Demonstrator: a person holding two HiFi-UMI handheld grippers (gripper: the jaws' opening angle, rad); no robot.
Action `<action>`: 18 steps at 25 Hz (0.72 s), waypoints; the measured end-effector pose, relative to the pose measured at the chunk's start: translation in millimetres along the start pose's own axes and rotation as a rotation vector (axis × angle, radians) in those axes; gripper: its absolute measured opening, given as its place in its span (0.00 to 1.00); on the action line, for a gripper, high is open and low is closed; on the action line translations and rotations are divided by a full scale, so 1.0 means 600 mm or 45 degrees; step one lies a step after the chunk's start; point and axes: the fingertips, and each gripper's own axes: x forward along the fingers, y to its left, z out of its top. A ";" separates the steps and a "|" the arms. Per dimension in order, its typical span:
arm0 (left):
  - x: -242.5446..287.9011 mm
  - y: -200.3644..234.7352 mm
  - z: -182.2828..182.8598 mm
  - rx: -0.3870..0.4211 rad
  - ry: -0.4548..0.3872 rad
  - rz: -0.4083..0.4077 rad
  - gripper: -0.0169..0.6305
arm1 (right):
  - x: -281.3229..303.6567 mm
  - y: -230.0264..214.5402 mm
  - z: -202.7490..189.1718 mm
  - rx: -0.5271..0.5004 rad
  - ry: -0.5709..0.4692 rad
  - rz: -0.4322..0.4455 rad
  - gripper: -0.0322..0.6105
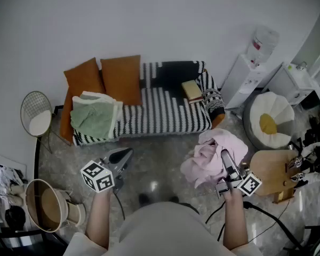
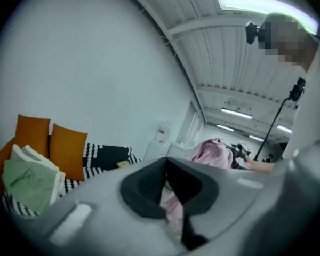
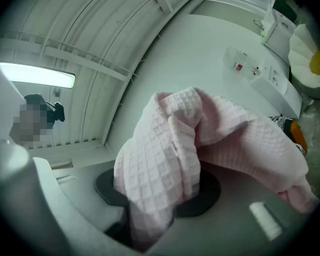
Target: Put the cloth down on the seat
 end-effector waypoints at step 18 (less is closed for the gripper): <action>0.004 -0.001 -0.008 -0.024 0.013 -0.016 0.03 | 0.007 0.005 -0.007 0.016 0.030 -0.004 0.33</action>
